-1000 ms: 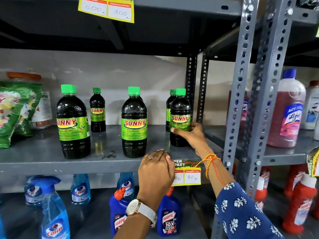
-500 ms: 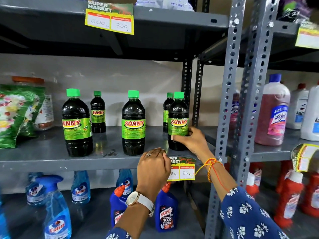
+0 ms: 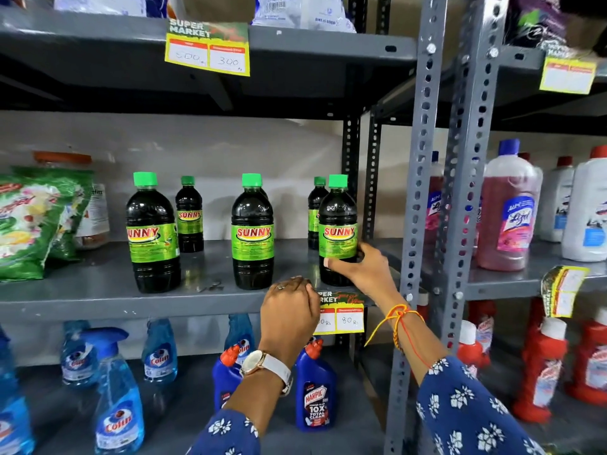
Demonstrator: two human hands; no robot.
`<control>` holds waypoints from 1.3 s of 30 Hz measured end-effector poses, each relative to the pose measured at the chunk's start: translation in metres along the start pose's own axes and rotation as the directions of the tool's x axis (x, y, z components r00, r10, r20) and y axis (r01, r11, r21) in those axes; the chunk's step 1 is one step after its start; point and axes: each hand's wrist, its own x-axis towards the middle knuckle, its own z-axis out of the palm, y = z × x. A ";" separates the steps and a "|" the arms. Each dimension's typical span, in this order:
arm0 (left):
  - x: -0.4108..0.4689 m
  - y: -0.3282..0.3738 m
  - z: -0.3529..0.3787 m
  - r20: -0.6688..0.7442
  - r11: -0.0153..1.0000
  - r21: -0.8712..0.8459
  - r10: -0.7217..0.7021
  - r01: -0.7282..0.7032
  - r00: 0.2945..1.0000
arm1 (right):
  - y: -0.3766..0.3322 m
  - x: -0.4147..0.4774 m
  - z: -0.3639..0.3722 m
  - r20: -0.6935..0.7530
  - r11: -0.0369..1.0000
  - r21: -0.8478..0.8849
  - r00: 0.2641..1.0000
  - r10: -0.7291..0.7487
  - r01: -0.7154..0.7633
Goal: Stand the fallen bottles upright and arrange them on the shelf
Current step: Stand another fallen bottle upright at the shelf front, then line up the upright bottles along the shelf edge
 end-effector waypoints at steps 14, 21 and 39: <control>-0.002 -0.138 -0.096 -0.507 0.907 -0.264 -0.419 0.327 0.753 | -0.065 -0.034 0.086 0.017 0.939 0.178 0.953 -0.301 0.294; 0.002 -0.195 -0.094 -0.155 0.823 0.031 -0.556 0.567 0.816 | -0.045 -0.008 0.136 0.229 0.996 -0.088 0.973 -0.006 0.027; 0.004 -0.204 -0.092 -0.180 0.838 0.128 -0.506 0.530 0.844 | -0.050 -0.014 0.133 0.183 0.977 -0.206 0.983 -0.024 0.062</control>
